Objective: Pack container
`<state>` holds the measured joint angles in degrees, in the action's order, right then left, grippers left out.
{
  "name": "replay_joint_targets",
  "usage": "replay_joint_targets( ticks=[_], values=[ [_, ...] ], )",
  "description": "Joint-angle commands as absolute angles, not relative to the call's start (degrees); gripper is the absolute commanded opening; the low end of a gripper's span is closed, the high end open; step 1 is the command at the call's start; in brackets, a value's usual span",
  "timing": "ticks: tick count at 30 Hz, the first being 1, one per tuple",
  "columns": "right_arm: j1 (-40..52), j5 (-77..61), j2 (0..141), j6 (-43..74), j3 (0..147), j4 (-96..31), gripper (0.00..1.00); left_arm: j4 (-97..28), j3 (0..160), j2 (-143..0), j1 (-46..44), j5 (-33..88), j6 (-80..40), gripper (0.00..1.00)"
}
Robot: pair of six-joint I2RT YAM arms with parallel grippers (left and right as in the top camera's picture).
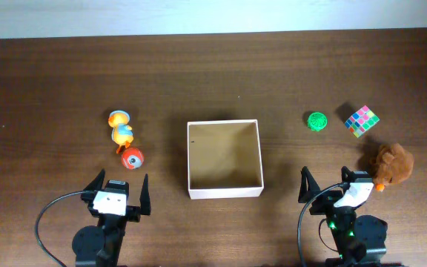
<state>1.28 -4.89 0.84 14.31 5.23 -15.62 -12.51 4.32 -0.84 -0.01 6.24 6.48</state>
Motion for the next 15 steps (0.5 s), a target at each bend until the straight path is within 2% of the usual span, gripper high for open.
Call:
replay_joint_targets(
  ticks=[1,9,15],
  values=[
    [1.5,-4.6,0.2,13.7,4.8,-15.6,0.99,-12.2,3.8,-0.3,0.2,6.6,7.4,0.99],
    [1.5,-6.3,0.2,14.1,4.8,-14.6,0.99,-12.2,3.8,-0.3,0.2,6.6,7.4,0.99],
    [1.5,-16.7,0.2,17.9,5.2,-10.2,0.99,-12.2,3.8,-0.3,0.2,6.6,7.4,0.99]
  ],
)
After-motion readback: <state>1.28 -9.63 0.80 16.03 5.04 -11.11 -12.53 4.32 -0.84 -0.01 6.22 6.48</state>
